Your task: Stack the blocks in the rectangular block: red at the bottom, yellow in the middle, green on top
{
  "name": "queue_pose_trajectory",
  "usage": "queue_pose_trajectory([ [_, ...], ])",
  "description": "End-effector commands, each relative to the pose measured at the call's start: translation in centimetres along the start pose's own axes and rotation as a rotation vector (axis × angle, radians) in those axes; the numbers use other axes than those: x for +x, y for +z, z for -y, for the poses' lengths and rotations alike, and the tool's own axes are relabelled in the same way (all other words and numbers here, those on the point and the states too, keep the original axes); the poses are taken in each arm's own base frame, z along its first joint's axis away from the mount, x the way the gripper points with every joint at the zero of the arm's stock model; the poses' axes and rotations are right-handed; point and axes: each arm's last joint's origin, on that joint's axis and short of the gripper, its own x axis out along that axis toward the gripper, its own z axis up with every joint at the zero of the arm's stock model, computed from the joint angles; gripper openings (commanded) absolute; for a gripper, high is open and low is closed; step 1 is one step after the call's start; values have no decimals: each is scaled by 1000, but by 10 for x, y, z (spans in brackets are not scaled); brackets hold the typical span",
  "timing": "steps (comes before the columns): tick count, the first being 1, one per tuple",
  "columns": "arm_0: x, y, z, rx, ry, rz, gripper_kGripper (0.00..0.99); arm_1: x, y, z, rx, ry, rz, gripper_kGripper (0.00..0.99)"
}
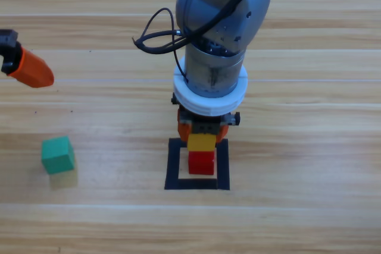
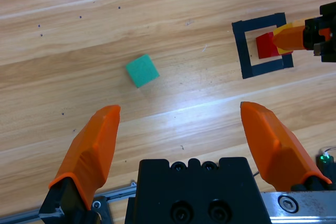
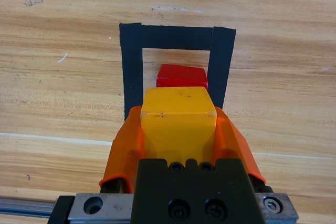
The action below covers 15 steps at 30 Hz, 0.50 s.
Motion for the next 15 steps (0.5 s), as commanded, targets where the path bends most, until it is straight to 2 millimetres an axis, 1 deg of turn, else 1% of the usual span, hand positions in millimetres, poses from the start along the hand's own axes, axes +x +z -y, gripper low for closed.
queue_pose_trajectory([
  [1,11,0,-3,-14,19,-24,983,39,-16,-9,-30,-78,-56,106],
  [15,15,2,-2,-19,25,-28,979,49,-17,-11,-34,-92,-66,106],
])
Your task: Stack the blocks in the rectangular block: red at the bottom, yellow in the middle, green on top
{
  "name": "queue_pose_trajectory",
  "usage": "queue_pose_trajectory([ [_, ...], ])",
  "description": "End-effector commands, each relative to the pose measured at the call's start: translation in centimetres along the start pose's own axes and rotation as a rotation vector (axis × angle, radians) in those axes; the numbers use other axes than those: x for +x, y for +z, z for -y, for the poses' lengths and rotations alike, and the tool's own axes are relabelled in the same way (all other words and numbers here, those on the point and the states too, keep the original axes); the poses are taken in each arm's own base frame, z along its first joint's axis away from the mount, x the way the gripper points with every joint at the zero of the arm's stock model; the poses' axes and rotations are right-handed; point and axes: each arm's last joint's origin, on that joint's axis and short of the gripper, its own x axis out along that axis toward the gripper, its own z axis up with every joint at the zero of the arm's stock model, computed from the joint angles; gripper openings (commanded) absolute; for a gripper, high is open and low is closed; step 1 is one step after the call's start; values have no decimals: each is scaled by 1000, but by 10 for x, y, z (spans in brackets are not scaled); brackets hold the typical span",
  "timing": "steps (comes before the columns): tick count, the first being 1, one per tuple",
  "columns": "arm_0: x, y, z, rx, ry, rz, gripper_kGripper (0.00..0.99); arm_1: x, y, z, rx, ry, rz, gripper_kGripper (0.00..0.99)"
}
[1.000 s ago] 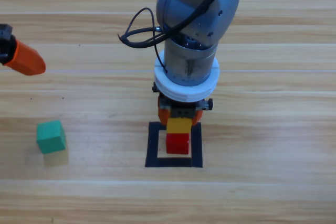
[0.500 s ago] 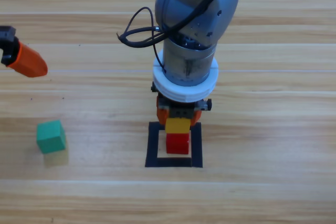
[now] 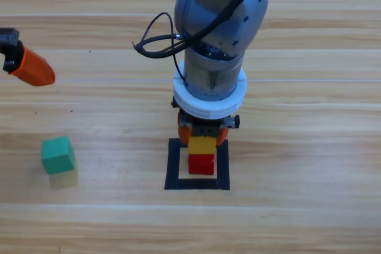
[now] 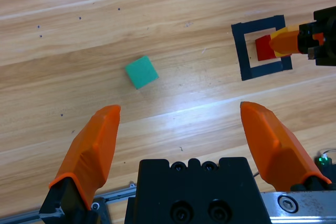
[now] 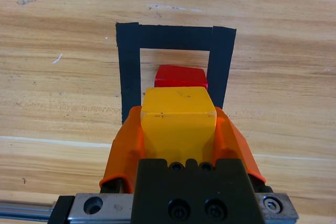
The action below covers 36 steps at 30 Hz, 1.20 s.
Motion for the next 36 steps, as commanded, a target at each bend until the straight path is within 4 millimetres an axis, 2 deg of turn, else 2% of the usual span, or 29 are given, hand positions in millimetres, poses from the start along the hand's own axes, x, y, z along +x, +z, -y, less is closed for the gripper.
queue_pose_trajectory([
  [1,14,1,-3,-12,29,-31,979,44,-17,-11,-33,-84,-61,106],
  [6,15,0,-3,-13,31,-33,979,47,-16,-11,-34,-86,-62,110],
  [8,15,0,-3,-13,31,-33,977,47,-17,-12,-38,-85,-64,176],
  [9,15,0,-3,-13,32,-34,977,46,-16,-12,-41,-81,-65,278],
  [10,15,0,-3,-11,32,-34,977,45,-15,-12,-45,-78,-61,499],
  [11,15,0,-3,-11,32,-34,977,45,-16,-12,-45,-79,-59,761],
  [12,15,0,-3,-11,31,-33,977,44,-15,-12,-48,-80,-55,965],
  [13,15,0,-3,-13,31,-33,977,42,-14,-12,-54,-77,-48,990],
  [19,15,0,-3,-14,28,-32,976,19,-12,-19,-92,-28,6,990],
  [20,15,1,-4,-19,30,-32,976,9,-14,-20,-106,-14,22,990],
  [22,14,5,-6,-44,27,-20,977,-24,-18,-18,-143,19,86,990],
  [25,19,20,-15,-127,30,-15,980,-81,-28,-8,-174,59,204,990],
  [27,32,34,-22,-201,53,-44,974,-110,-35,6,-187,76,265,990],
  [30,67,51,-35,-317,121,-146,976,-137,-50,40,-235,154,353,990],
  [33,98,58,-42,-369,174,-235,974,-149,-64,87,-256,250,456,990],
  [34,109,58,-47,-383,195,-263,974,-151,-67,109,-264,265,486,990],
  [36,122,56,-50,-400,220,-301,974,-150,-69,139,-278,291,505,990],
])
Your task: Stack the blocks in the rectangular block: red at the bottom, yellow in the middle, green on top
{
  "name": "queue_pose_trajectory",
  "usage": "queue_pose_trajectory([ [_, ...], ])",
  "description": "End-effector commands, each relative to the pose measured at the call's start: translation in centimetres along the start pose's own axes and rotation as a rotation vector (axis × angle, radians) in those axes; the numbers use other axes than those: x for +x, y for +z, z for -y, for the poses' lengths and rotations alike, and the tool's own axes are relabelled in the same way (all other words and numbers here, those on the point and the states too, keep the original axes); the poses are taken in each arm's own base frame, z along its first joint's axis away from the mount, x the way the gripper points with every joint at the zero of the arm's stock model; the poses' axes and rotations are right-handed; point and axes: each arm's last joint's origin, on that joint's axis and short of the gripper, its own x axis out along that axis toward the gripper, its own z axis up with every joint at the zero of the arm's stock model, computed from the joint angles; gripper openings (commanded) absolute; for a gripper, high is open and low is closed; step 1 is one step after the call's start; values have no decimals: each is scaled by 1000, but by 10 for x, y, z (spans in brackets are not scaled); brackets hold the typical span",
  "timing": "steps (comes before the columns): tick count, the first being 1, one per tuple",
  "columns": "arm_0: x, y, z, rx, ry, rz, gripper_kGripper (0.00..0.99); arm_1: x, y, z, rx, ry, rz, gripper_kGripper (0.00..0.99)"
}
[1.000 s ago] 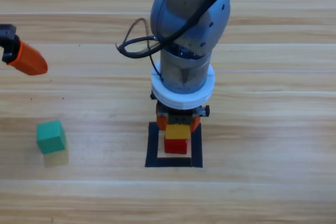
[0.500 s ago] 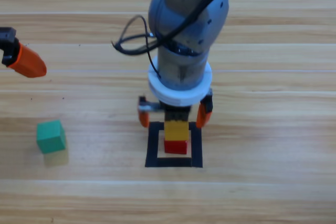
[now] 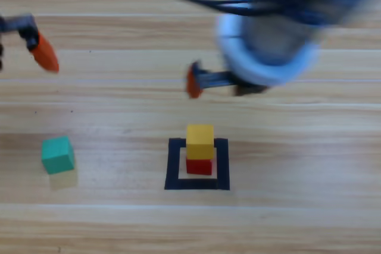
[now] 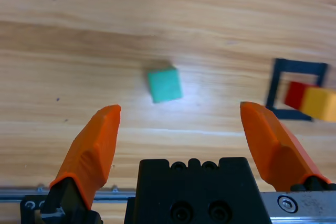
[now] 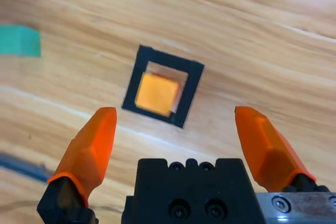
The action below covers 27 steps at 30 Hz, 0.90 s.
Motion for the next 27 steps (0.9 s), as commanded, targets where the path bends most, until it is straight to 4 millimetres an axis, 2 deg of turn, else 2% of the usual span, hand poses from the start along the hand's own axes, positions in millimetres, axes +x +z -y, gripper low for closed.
queue_pose_trajectory([
  [1,62,19,-12,-98,138,-149,974,-65,-30,88,2,171,201,990],
  [3,75,18,-11,-101,166,-187,974,-61,-42,114,-1,237,237,990],
  [6,83,18,-10,-104,169,-215,976,-61,-54,127,-15,251,244,990],
  [15,101,9,-3,-149,162,-280,988,-46,-71,131,-51,240,174,990],
  [19,113,0,-4,-151,149,-285,982,-41,-82,135,-72,260,219,990],
  [27,129,-12,6,-116,143,-279,976,-31,-78,130,-79,243,203,990],
])
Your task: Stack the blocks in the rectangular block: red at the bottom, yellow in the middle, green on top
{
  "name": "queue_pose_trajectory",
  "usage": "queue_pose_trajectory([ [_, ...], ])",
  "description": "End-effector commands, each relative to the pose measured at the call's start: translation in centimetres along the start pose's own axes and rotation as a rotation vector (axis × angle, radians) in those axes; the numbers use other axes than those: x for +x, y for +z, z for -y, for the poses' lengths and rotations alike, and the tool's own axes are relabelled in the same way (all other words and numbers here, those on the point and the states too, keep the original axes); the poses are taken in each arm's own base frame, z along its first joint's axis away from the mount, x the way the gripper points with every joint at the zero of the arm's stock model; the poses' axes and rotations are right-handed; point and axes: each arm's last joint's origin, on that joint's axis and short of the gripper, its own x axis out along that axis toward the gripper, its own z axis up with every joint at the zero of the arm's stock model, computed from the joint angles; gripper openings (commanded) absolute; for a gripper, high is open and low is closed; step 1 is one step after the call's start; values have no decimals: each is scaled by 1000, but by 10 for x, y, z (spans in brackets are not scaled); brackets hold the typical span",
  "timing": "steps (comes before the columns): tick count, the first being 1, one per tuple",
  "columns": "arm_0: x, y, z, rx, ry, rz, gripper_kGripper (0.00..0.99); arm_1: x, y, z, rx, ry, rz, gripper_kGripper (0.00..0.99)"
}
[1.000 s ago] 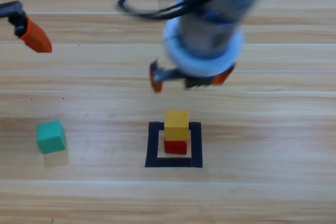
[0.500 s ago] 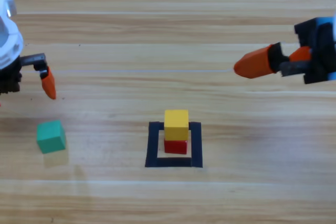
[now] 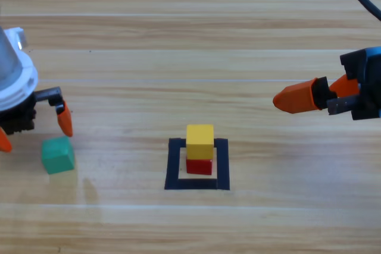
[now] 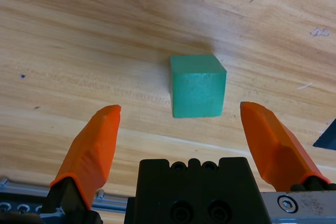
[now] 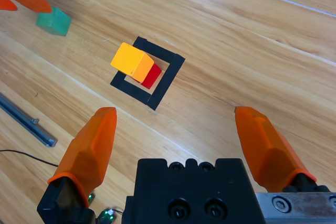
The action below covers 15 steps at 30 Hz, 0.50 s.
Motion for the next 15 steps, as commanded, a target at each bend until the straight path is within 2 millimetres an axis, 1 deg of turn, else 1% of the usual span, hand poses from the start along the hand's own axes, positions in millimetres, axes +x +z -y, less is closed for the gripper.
queue_pose_trajectory([
  [1,22,-11,14,34,25,-29,976,11,0,4,9,-21,-13,990],
  [7,29,-18,20,44,23,-4,974,10,1,4,9,-21,-6,990],
  [15,45,-17,25,50,60,-1,974,6,1,4,11,-13,0,990],
])
